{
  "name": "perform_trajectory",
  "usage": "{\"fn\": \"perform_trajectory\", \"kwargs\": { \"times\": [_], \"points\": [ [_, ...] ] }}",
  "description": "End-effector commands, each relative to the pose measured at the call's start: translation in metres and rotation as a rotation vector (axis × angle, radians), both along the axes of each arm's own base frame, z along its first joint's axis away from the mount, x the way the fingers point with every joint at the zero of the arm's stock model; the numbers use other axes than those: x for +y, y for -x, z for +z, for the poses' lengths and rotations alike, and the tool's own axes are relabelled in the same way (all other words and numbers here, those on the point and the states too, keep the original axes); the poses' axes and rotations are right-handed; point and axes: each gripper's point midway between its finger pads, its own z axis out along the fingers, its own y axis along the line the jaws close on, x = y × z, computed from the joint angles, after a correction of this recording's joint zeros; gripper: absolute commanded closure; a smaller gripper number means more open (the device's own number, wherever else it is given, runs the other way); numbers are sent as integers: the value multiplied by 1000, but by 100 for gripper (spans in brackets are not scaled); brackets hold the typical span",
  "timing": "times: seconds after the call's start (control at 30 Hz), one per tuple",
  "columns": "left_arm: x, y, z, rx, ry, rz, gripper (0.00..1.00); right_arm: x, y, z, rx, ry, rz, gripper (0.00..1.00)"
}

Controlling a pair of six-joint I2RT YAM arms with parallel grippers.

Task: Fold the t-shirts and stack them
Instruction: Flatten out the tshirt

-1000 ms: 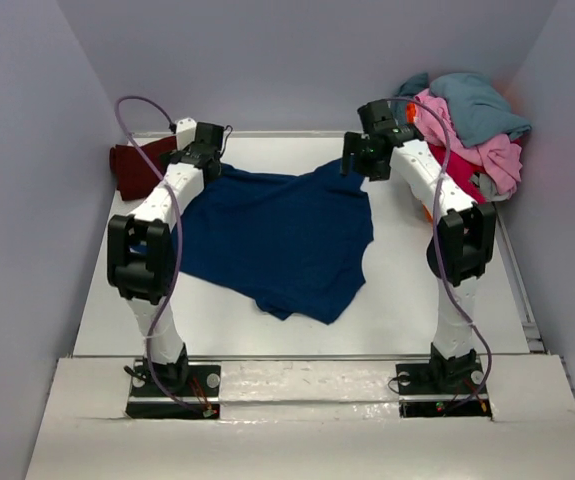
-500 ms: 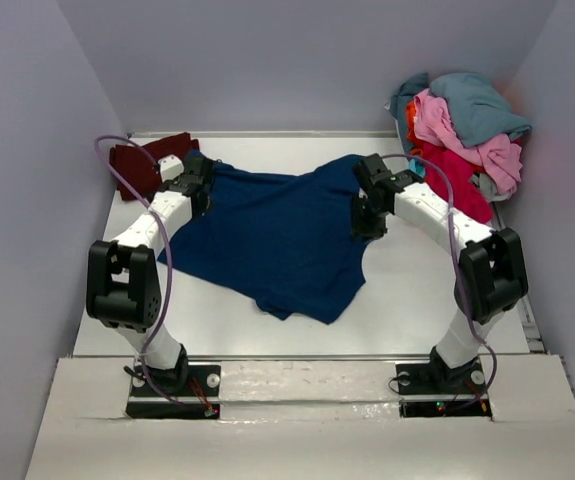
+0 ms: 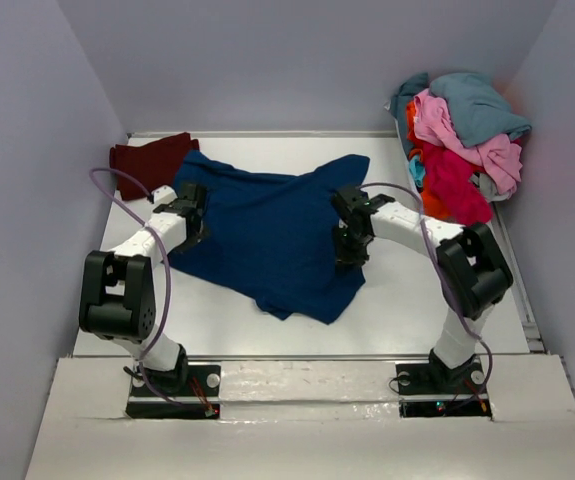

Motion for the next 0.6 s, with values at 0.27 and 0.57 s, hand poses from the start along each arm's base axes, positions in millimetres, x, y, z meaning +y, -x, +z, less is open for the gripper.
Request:
{"fn": "perform_trajectory", "kwargs": {
  "times": [0.27,0.57],
  "points": [
    [12,-3,-17,6,20,31,6,63,12,-32,60,-56,102,69],
    [2,8,-61,99,169,2,17,35,50,-41,112,-10,67,72]
  ]
}}
